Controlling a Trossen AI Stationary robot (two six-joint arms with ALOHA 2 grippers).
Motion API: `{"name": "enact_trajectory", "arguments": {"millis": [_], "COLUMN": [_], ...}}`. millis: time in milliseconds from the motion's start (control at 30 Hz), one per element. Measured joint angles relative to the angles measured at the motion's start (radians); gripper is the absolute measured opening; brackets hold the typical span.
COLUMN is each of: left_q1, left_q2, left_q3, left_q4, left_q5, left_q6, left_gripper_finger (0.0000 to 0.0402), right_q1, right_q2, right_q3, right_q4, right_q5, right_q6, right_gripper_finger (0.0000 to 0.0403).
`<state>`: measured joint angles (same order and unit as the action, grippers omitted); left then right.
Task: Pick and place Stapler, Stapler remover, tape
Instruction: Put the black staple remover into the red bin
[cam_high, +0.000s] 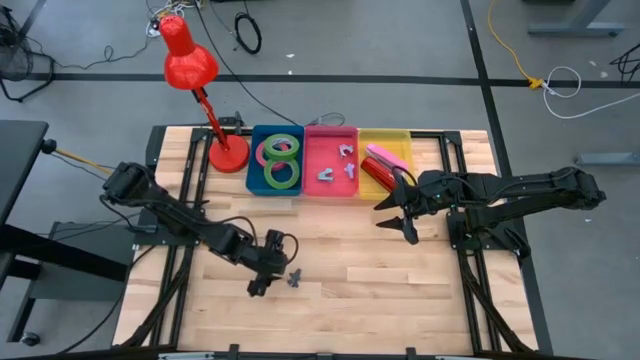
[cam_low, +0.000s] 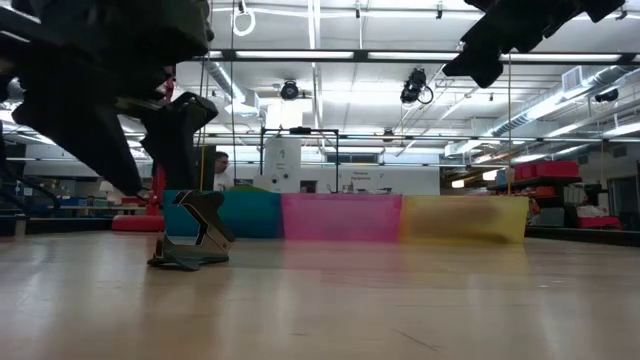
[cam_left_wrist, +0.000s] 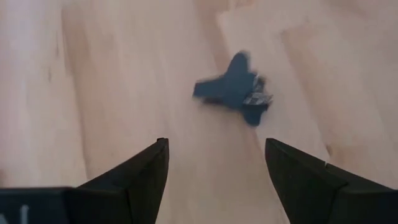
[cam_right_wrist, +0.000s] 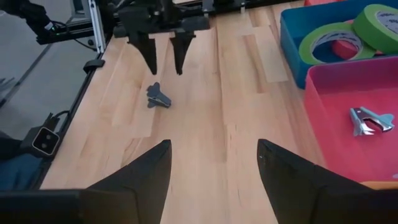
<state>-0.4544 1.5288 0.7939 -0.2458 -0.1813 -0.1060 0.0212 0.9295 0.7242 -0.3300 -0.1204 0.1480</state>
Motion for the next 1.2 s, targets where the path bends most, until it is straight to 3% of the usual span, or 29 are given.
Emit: {"name": "enact_trajectory", "arguments": {"millis": [167,467,700,967,1200], "left_q1": [-0.01,-0.002,-0.015,-0.033,-0.052], "left_q2": [0.0,0.006,0.037,0.037,0.037], "left_q3": [-0.05,-0.05,-0.05,-0.05,-0.05], "left_q4": [0.133,0.146,0.143,0.173,0.191], "left_q5": [-0.022,-0.055,0.001,-0.069,-0.08], "left_q6": [0.122,0.27,0.555,0.607,0.774], "left_gripper_finger": [0.0248,0.0225,0.0225,0.0224,0.0224], "right_q1": [0.0,0.0,0.0,0.0,0.0], "right_q2": [0.0,0.0,0.0,0.0,0.0], "right_q3": [0.0,0.0,0.0,0.0,0.0], "right_q4": [0.015,0.071,0.069,0.068,0.068], "right_q5": [0.0,0.0,0.0,0.0,0.0], "right_q6": [0.028,0.035,0.026,0.004,0.001], "right_gripper_finger": [0.0235,0.0235,0.0235,0.0235,0.0235]}}
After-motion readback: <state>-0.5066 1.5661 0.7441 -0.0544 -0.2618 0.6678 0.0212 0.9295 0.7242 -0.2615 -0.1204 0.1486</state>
